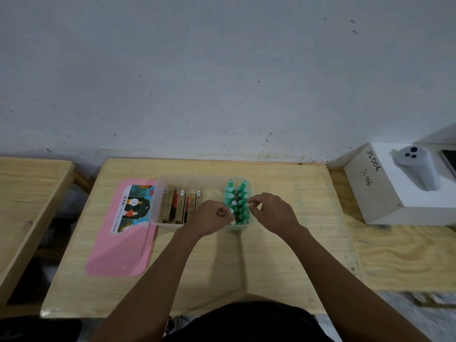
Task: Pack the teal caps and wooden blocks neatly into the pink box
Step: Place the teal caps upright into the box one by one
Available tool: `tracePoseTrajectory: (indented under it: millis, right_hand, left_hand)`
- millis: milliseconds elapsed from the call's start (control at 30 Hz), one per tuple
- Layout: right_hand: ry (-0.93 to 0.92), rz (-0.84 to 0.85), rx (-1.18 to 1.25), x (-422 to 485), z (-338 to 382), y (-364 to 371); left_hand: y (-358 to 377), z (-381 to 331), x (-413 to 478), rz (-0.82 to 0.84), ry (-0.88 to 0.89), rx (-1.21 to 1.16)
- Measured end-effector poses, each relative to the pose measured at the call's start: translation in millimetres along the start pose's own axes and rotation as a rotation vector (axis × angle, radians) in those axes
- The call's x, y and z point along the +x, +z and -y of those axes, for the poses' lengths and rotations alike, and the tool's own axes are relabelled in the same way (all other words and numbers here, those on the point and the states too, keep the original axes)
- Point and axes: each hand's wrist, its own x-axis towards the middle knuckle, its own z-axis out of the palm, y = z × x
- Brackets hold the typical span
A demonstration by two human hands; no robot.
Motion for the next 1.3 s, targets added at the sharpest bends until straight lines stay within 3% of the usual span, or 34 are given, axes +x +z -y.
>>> tracePoseTrajectory:
  millis: [133, 467, 833, 1033, 1133, 1233, 1300]
  right_hand:
    - [-0.113, -0.018, -0.139, 4, 13, 3]
    - [-0.256, 0.117, -0.4, 33, 39, 6]
    - [-0.296, 0.133, -0.357, 38, 39, 8]
    - [-0.144, 0.036, -0.122, 23, 26, 0]
    - [-0.082, 0.073, -0.046, 11, 24, 6]
    - [-0.059, 0.104, -0.058, 3, 27, 16]
    - [-0.047, 0.082, -0.075, 1, 30, 19]
  left_hand:
    - [-3, 1, 1, -0.094, -0.019, -0.018]
    - [6, -1, 7, -0.111, 0.004, 0.048]
    - [7, 2, 8, -0.105, 0.035, 0.015]
    - [-3, 7, 3, -0.074, 0.039, -0.044]
    - [-18, 12, -4, -0.211, 0.032, -0.01]
    - [-36, 29, -9, -0.558, -0.016, 0.192]
    - [-48, 40, -17, -0.705, -0.16, 0.286]
